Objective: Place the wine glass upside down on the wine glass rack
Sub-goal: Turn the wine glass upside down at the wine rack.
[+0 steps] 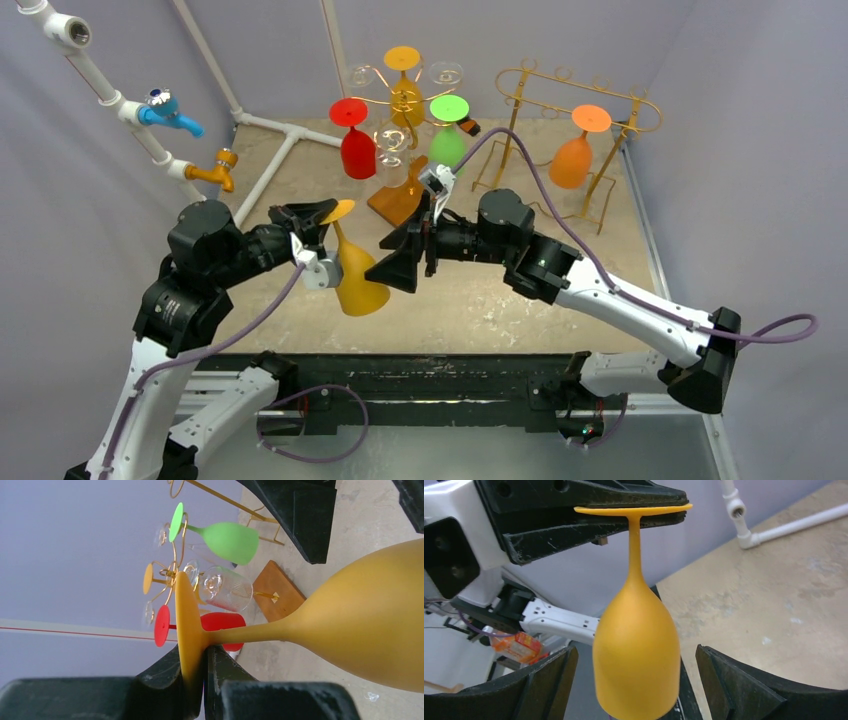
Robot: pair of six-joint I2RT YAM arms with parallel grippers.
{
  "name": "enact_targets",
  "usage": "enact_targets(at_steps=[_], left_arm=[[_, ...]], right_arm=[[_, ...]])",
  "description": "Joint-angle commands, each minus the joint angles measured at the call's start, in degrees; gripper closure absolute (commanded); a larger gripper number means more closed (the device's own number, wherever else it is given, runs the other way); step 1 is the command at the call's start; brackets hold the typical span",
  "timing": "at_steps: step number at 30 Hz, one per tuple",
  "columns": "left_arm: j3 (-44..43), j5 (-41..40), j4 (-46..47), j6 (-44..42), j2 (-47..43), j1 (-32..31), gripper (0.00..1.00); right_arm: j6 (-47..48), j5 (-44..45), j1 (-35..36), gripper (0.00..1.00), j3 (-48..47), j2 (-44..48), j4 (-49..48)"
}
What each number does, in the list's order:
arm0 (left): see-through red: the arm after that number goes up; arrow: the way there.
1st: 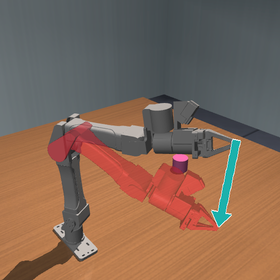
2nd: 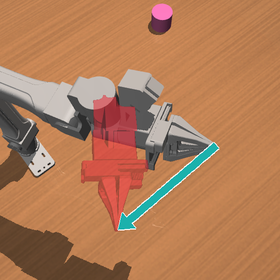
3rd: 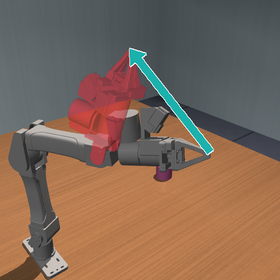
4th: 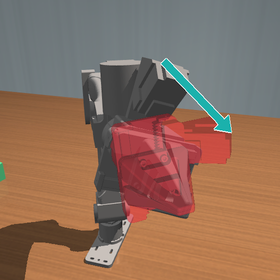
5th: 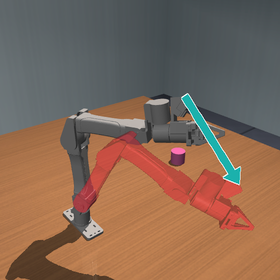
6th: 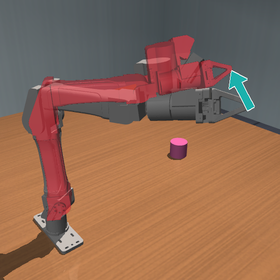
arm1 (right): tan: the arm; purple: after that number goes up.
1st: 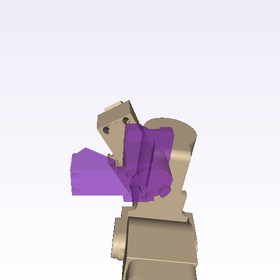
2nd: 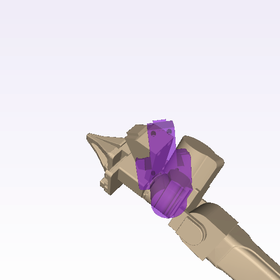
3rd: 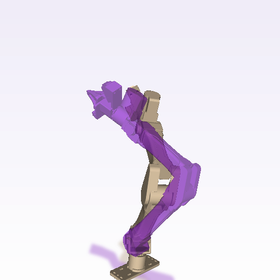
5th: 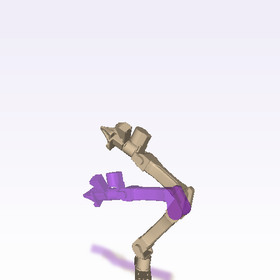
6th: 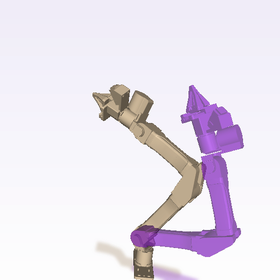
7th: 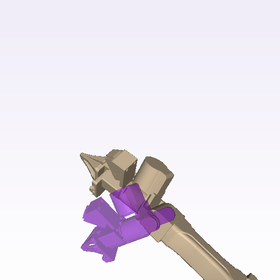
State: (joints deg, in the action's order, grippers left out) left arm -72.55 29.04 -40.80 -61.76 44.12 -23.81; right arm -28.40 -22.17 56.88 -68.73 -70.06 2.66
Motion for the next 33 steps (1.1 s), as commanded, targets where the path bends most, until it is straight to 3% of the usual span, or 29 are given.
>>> enact_targets(at_steps=[1,15,19,20,23,27,29,33], left_arm=[[1.5,0.9,5.2,-5.1,-1.8,-0.2,1.00],[2.1,2.3,9.7,-1.1,-2.3,-0.2,1.00],[2.7,2.1,9.3,-2.0,-2.6,-0.2,1.00],[2.8,2.4,8.7,-2.4,-2.6,-0.2,0.97],[3.6,4.5,5.0,-5.1,-2.9,-0.2,0.54],[4.2,5.1,4.3,0.2,-3.2,-0.2,0.08],[2.8,4.7,2.9,4.7,-2.4,-0.2,0.00],[0.5,4.8,0.4,12.4,-0.8,-0.2,0.00]], right_arm=[[-8.1,-5.7,0.8,0.01,5.2,-0.9,-17.1],[-2.8,7.4,8.6,0.01,6.1,-5.4,-21.2],[-2.4,11.8,8.6,0.14,8.9,-2.3,-21.3],[-2.3,12.5,8.6,0.18,9.7,-1.3,-21.0],[0.5,19.6,8.5,0.27,11.1,2.1,-17.2],[4.1,28.0,7.8,0.29,14.6,6.6,-15.4],[5.5,32.6,7.5,0.29,16.4,8.6,-14.4],[8.1,44.8,6.7,0.27,22.2,13.1,-13.5]])
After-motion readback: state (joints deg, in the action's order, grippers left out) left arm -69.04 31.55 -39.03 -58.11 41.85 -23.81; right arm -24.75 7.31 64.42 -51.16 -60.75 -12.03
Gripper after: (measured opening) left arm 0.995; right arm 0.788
